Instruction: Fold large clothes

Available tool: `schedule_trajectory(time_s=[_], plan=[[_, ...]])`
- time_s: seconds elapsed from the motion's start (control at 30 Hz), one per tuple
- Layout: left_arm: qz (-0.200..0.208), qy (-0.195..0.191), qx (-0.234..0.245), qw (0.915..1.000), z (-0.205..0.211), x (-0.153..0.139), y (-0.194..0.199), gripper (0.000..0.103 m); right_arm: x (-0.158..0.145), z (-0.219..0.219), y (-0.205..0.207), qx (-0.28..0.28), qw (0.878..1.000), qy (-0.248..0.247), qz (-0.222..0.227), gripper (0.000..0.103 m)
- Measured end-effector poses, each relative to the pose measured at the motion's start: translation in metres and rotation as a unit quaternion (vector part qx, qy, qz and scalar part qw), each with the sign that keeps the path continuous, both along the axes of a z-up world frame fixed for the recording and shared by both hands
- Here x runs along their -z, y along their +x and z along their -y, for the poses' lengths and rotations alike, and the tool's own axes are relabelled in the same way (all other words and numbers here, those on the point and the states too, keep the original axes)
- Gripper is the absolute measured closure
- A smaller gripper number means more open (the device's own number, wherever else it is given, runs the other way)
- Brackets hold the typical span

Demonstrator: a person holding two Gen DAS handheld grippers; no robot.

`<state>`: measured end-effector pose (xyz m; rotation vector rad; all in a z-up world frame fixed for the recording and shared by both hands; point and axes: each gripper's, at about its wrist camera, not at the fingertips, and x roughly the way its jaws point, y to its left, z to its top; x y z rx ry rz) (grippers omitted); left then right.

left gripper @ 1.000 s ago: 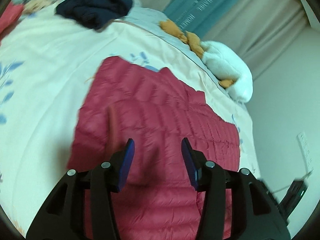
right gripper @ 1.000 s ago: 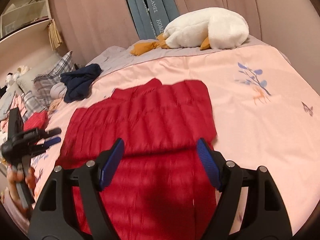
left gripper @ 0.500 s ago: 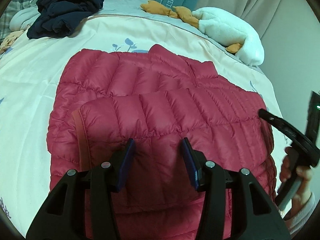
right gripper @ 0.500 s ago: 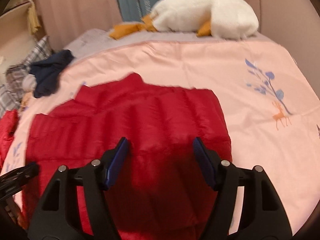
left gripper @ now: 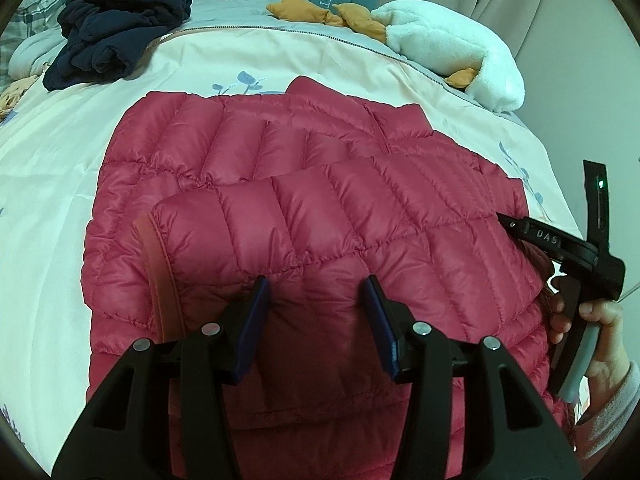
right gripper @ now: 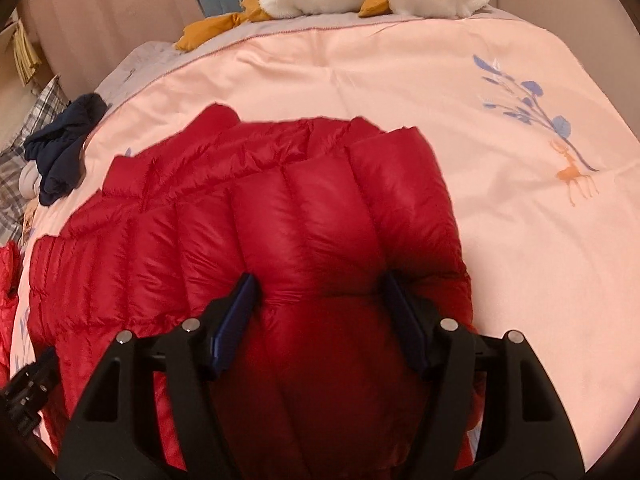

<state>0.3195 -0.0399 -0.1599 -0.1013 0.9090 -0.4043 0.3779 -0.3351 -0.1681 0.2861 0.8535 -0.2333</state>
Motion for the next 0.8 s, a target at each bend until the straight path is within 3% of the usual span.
schedule_trajectory(time_s=[0.2,0.53,0.7,0.8], plan=[[-0.002,0.007,-0.001,1.0,0.002,0.0,0.0,0.051,-0.031,-0.046,-0.047,-0.081,0.991,-0.092,0.06,0.036],[-0.001,0.005,-0.006,1.0,0.005,0.002,-0.001,0.048,0.01,-0.062,-0.045,-0.105,0.99,-0.09,-0.006,0.033],[-0.004,0.005,-0.007,1.0,0.005,0.004,0.0,0.048,0.003,-0.059,-0.045,-0.1,0.992,-0.077,-0.011,0.033],[-0.005,0.009,-0.009,0.9999,0.006,0.003,0.0,0.048,-0.014,-0.064,-0.057,-0.105,0.992,-0.064,0.02,0.033]])
